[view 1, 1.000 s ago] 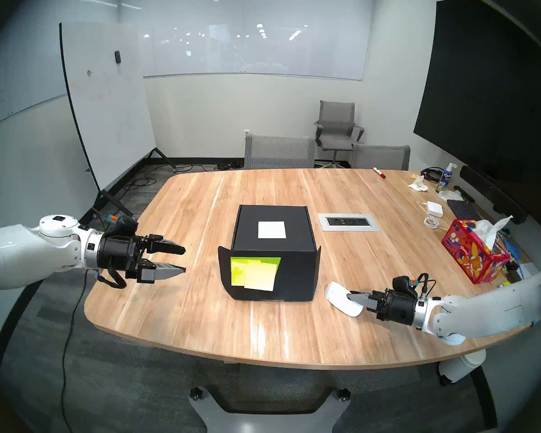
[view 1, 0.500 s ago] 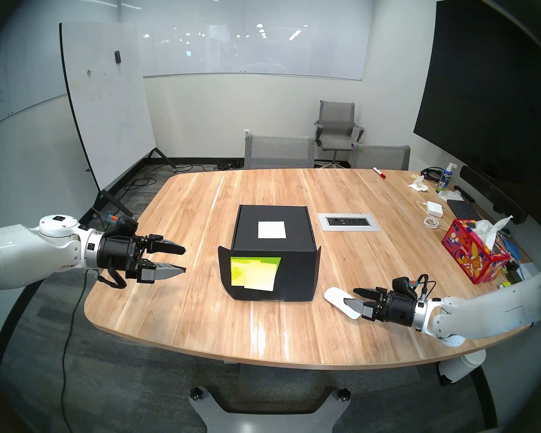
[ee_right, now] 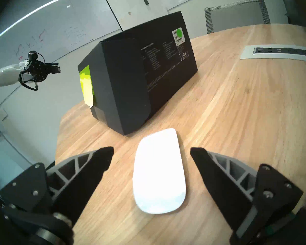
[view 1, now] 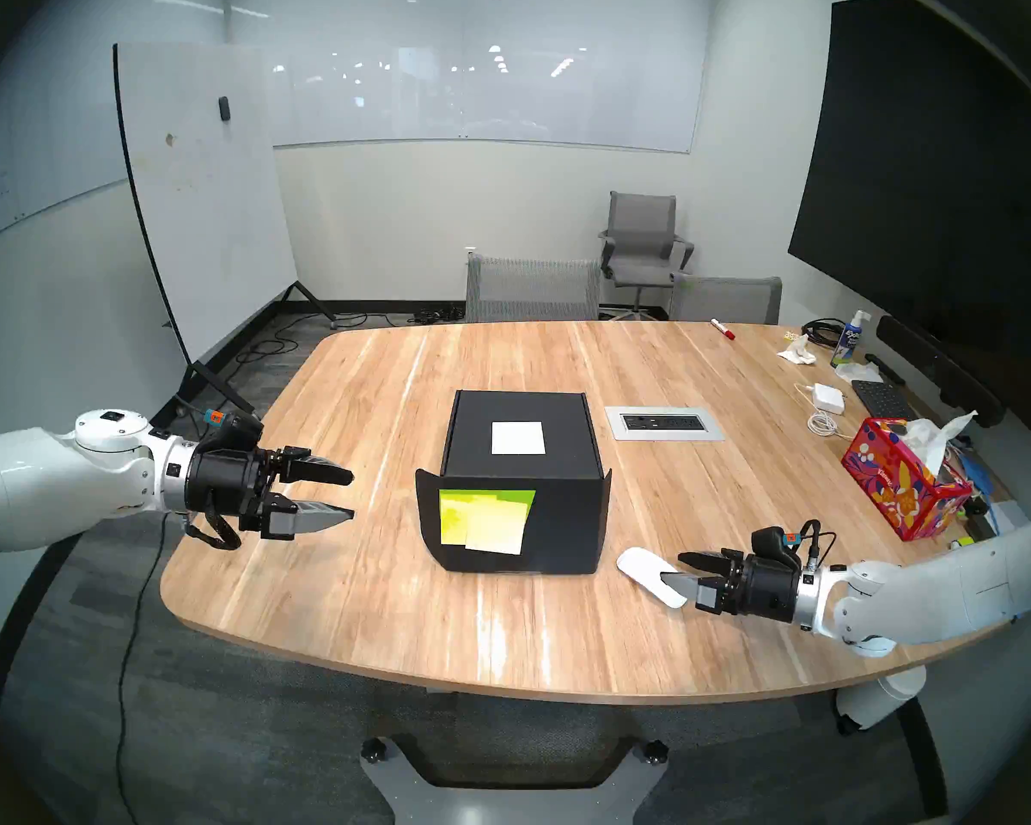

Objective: Open the box and place the mouse inside

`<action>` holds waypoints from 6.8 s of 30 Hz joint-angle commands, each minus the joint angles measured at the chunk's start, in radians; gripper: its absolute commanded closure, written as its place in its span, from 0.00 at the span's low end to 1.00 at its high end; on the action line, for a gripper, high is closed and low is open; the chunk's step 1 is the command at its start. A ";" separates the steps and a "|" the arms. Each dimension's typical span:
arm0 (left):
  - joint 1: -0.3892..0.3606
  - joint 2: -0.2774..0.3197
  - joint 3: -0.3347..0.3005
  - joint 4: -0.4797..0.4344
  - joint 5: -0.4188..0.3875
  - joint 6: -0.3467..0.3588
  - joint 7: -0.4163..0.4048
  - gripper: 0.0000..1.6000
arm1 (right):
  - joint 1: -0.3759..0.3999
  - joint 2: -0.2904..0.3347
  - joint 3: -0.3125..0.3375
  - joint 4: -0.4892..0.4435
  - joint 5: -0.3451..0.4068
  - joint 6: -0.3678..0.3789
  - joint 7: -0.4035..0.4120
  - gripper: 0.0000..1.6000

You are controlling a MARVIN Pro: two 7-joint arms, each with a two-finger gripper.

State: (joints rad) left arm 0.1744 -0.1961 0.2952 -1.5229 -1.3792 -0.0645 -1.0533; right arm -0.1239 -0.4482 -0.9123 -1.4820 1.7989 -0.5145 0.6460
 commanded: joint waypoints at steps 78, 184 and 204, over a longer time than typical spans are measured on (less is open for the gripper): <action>-0.013 -0.001 -0.011 0.000 -0.003 0.002 0.001 0.00 | 0.338 0.324 0.043 -0.304 -0.572 0.311 -0.271 0.00; 0.011 -0.054 0.007 0.025 0.010 -0.029 0.036 0.00 | 0.321 0.303 0.041 -0.286 -0.571 0.274 -0.289 0.00; 0.029 -0.112 0.018 0.071 0.012 -0.078 0.062 0.00 | 0.320 0.304 0.042 -0.286 -0.571 0.274 -0.289 0.00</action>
State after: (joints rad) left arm 0.2071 -0.2897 0.3207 -1.4533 -1.3694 -0.1281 -0.9812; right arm 0.1884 -0.1453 -0.8795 -1.7690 1.2271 -0.2330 0.3556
